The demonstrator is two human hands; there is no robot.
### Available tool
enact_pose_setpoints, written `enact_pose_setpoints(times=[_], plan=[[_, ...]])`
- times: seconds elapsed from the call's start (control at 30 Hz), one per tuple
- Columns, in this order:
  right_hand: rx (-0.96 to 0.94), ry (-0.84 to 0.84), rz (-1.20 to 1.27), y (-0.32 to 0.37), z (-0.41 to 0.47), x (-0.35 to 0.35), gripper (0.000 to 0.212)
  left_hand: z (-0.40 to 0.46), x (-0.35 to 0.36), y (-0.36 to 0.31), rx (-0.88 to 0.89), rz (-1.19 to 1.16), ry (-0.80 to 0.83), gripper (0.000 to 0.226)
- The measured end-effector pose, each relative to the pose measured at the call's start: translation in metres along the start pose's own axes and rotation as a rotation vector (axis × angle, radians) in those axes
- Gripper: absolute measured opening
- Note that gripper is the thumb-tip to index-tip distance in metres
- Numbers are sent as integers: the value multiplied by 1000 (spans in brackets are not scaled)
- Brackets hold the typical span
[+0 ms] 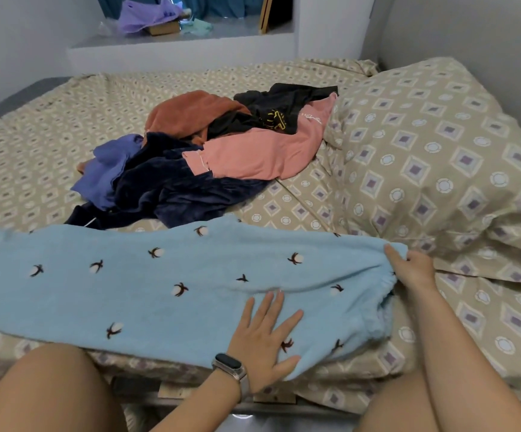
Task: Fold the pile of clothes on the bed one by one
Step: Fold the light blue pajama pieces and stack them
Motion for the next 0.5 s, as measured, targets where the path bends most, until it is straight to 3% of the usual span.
enact_pose_setpoints(times=[0.13,0.23,0.27,0.33,0.4,0.43,0.5], plan=[[97,142,-21,-14,-18,-8,67,14,-29,-10,-159,-231,-83,79],[135,359,-237,-27,-55,-3,132,35,-25,-36,-167,-182,11,79],[126,420,-345,-28,-66,-1,142,40,-19,-44,-194,-153,69,81],[112,433,-394,-32,-76,-1,138,47,-10,-55,-202,-150,121,87],[142,414,-271,-30,-79,-3,122,48,-12,-53,-175,-149,107,90],[155,391,-205,-30,-80,-5,110,49,-13,-48,-115,-97,61,90],[179,381,-97,-28,-89,-4,68,45,-21,-31,-6,-131,131,81]])
Point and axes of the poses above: each hand's wrist, its own z-axis towards the middle knuckle, its own x-axis out of the palm, y = z × x, the point moved 2 cm from there along z, towards the middle knuckle, and after that the axes turned 3 degrees about -y, right-handed, at the moved point
